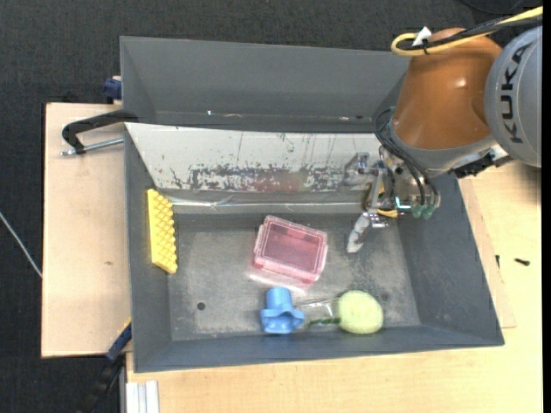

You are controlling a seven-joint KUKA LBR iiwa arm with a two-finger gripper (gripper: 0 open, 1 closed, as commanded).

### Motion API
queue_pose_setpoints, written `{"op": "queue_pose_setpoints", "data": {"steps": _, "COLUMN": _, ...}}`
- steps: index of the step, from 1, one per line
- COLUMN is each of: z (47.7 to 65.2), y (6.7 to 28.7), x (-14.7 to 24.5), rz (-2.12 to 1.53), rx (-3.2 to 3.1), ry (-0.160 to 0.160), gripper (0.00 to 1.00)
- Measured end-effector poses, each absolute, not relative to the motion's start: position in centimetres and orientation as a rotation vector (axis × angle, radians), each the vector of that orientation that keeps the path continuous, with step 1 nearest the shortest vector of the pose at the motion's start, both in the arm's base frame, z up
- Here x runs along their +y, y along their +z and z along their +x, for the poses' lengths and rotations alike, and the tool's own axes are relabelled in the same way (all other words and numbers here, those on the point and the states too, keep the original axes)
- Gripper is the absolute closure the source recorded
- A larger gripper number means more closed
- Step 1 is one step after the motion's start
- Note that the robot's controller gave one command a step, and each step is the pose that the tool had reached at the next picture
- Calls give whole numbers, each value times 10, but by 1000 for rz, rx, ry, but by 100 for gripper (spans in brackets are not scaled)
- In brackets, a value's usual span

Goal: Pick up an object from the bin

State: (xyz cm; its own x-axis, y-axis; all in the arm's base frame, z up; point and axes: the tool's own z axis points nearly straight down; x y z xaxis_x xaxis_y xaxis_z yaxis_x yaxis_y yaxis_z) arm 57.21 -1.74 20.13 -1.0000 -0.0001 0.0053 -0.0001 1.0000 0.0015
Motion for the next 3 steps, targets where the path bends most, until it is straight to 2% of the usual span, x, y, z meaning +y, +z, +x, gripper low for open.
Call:
{"op": "queue_pose_setpoints", "data": {"steps": 1, "z": 574, "y": 205, "x": -17, "rz": 1, "rx": -3144, "ry": -2, "gripper": 0}}
{"op": "queue_pose_setpoints", "data": {"steps": 2, "z": 563, "y": 154, "x": -16, "rz": 6, "rx": -3150, "ry": -1, "gripper": 0}}
{"op": "queue_pose_setpoints", "data": {"steps": 3, "z": 563, "y": 106, "x": -3, "rz": 227, "rx": -3134, "ry": 0, "gripper": 0}}
